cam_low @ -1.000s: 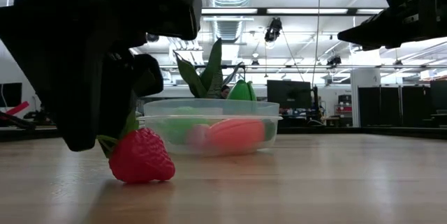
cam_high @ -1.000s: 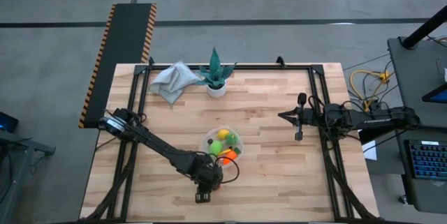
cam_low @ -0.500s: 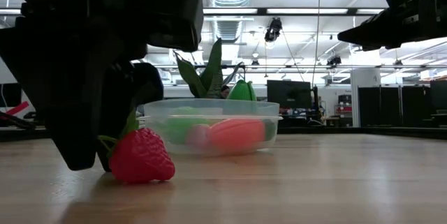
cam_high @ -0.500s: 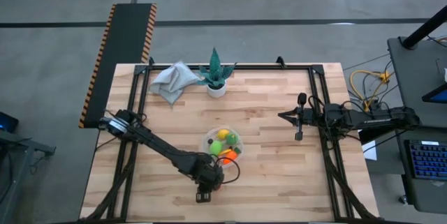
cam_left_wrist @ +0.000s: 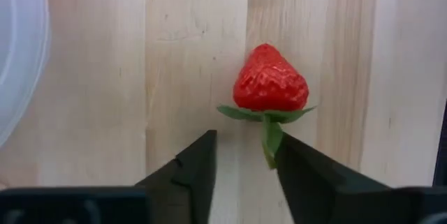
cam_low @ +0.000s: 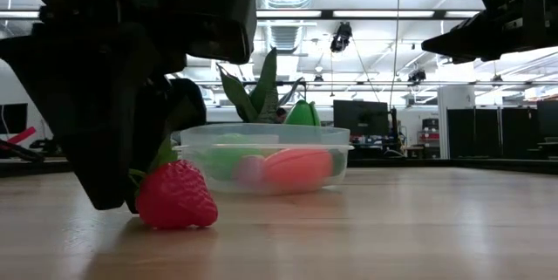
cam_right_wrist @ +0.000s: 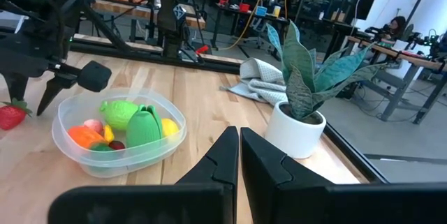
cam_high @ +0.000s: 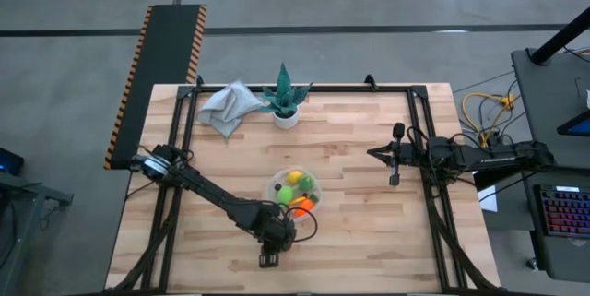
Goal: Pick and placing Produce into tupperware
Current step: Put the strawberry into the bin, then return to Home Position
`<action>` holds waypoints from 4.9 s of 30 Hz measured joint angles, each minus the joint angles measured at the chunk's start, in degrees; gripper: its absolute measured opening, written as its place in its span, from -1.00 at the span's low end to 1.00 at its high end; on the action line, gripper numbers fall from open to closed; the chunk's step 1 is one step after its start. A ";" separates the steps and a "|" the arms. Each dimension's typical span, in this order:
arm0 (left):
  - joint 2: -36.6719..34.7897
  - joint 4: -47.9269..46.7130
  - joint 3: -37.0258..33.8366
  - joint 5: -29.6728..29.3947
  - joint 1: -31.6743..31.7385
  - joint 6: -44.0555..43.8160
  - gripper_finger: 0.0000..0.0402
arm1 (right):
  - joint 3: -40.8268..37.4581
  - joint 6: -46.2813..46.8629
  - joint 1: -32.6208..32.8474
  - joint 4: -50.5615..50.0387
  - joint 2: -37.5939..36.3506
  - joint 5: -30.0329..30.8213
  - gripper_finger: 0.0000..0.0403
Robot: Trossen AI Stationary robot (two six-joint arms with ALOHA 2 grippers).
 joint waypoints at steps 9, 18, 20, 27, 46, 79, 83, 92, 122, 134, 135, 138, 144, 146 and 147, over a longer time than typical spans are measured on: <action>-0.10 -0.15 0.00 0.29 0.11 7.73 -0.97 | 0.00 -0.04 0.00 0.00 -0.02 0.01 -0.96; -0.78 -0.31 0.68 0.92 -0.04 7.87 -1.00 | 0.00 -0.04 0.01 0.00 0.00 0.01 -0.96; -1.18 -0.91 1.10 1.02 -0.04 7.85 -1.00 | 0.00 -0.06 0.01 0.00 -0.01 0.01 -0.96; -5.25 -1.60 2.43 0.59 -0.04 7.98 -1.00 | 0.00 -0.20 0.02 -0.02 -0.02 0.01 -0.96; -12.39 -2.44 0.57 -16.40 14.38 22.55 -1.00 | 0.00 -0.48 0.00 -0.43 0.00 0.03 -0.96; -18.93 6.14 2.81 -8.70 16.01 32.53 -0.93 | 0.00 0.62 0.02 -1.32 0.00 0.02 -0.96; -27.74 11.58 1.54 -10.04 15.80 38.15 -0.98 | 0.02 0.96 0.02 -1.56 0.07 0.01 -0.96; -53.57 12.99 -9.43 -10.73 10.96 54.52 -1.00 | 0.02 2.92 0.02 -2.64 0.76 -0.04 -0.96; -109.50 28.12 -58.96 -14.74 20.81 50.29 -1.00 | 0.02 -3.99 -0.25 -1.01 0.67 5.14 -0.96; -106.61 34.77 -69.04 -9.58 20.81 43.47 -1.00 | 0.02 -1.19 -0.22 3.70 0.63 4.07 -0.96; -106.92 35.07 -69.86 -9.63 20.84 42.96 -1.00 | 0.02 -1.05 -0.22 3.80 0.63 4.05 -0.96; -107.74 36.03 -71.68 -10.49 20.85 41.90 -1.00 | 0.02 -0.84 -0.22 3.90 0.66 4.01 -0.96; -110.71 35.94 -73.26 -10.75 20.85 41.90 -1.00 | 0.02 2.14 -0.24 4.52 0.63 -4.39 -0.96; -110.71 35.71 -73.27 -10.95 20.87 41.96 -1.00 | 0.07 2.87 -0.22 5.20 0.62 -9.13 -0.96; -110.67 35.74 -73.24 -10.97 20.94 42.10 -1.00 | 0.09 3.46 -0.22 5.64 0.63 -10.68 -0.96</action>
